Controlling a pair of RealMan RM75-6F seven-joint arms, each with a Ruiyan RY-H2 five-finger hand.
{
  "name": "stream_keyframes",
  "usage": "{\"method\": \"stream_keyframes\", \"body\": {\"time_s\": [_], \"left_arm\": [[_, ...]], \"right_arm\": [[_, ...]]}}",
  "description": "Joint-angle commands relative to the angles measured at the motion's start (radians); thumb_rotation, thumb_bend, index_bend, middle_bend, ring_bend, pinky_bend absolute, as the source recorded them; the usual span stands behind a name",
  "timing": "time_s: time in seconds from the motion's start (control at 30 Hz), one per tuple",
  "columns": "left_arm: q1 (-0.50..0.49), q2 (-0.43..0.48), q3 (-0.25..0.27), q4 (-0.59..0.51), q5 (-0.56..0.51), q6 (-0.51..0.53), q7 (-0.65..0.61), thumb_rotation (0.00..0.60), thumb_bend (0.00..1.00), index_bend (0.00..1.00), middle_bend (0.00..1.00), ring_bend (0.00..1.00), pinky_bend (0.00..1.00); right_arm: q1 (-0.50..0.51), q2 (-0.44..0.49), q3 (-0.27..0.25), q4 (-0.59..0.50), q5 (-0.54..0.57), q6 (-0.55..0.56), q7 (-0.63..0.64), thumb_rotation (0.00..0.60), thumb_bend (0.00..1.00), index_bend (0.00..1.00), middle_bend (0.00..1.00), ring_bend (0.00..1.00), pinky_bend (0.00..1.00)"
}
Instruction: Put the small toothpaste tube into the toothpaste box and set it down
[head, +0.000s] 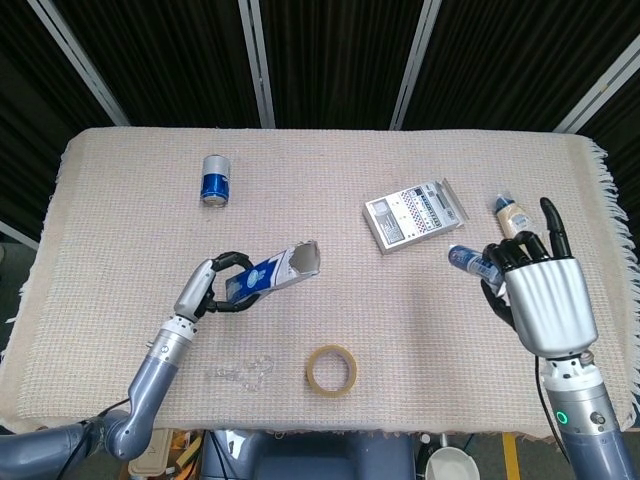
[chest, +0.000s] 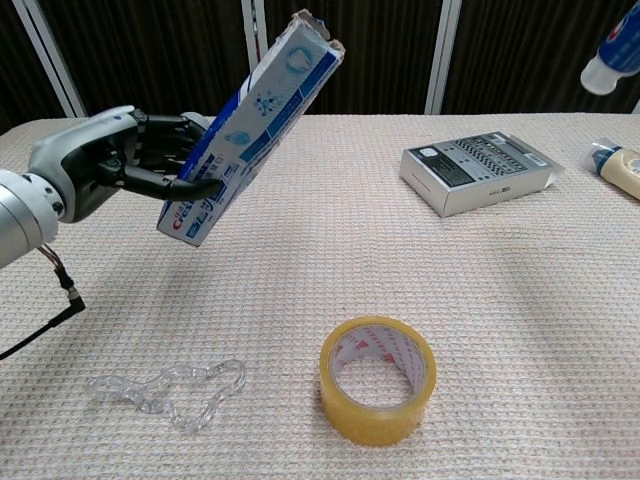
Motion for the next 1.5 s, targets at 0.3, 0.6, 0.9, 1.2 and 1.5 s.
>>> {"method": "stream_keyframes", "body": {"time_s": [0.3,0.6,0.9,1.2,1.5], "left_arm": [[-0.016,-0.094,-0.017,0.119,0.021,-0.023,-0.048,0.6,0.33,0.48,0.44,0.23,0.2],[-0.05,-0.169,-0.037,0.159,0.023,-0.038,-0.018,0.6,0.33,0.48,0.44,0.23,0.2],[-0.08,-0.233,-0.046,0.19,0.042,-0.03,0.031,0.6,0.33,0.48,0.44,0.23,0.2],[-0.096,-0.269,-0.056,0.217,0.054,-0.025,0.043,0.6,0.33,0.48,0.44,0.23,0.2],[-0.1,-0.28,-0.057,0.228,0.055,-0.031,0.051,0.6,0.33,0.48,0.44,0.24,0.2]], "right_arm": [[-0.007,0.095,0.027,-0.023,-0.102,-0.005,0.071,0.6,0.39,0.9,0.66,0.39,0.0],[0.005,0.103,0.018,-0.023,-0.215,-0.046,0.088,0.6,0.39,0.9,0.66,0.39,0.0],[0.047,0.049,0.026,-0.023,-0.259,-0.091,0.091,0.6,0.41,0.9,0.66,0.39,0.0],[0.039,0.011,-0.026,-0.023,-0.311,-0.131,0.132,0.6,0.42,0.9,0.66,0.39,0.0],[0.018,0.028,-0.046,-0.023,-0.377,-0.129,0.177,0.6,0.42,0.9,0.66,0.39,0.0]]}}
